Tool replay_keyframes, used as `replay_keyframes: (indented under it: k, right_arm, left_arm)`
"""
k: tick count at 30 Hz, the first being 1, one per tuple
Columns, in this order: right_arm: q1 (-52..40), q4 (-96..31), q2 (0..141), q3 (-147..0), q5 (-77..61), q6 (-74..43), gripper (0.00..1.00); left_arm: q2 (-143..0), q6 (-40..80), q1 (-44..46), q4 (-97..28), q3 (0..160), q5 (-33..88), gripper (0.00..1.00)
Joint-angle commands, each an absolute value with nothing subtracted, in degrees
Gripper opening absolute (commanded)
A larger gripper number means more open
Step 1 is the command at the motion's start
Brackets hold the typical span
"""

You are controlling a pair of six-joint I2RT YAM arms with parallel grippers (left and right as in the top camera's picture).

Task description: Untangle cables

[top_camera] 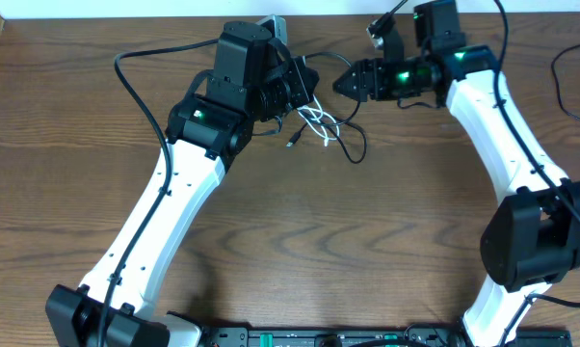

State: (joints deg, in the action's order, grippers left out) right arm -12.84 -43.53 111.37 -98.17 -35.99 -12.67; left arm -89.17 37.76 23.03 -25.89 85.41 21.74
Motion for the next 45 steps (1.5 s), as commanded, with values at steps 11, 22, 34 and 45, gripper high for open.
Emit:
replay_keyframes:
  k: [11, 22, 34, 45]
  right_arm:
    - [-10.55, -42.06, 109.95, -88.66, -6.13, -22.79, 0.64]
    - [-4.91, -37.89, 111.02, -80.42, -6.15, -23.18, 0.61]
    - [-3.07, -37.87, 111.02, -80.12, -5.5, -23.11, 0.6]
    - [-4.34, -32.6, 110.76, -81.52, -21.65, -11.77, 0.66]
  left_arm:
    - [-80.01, 31.97, 18.87, -20.86, 85.52, 26.55, 0.08]
    - [-71.24, 31.94, 12.97, -20.45, 85.52, 26.52, 0.08]
    - [-69.82, 31.97, 8.69, -17.87, 85.52, 26.55, 0.08]
    - [-72.97, 31.94, 10.33, -25.89, 85.49, 30.09, 0.08]
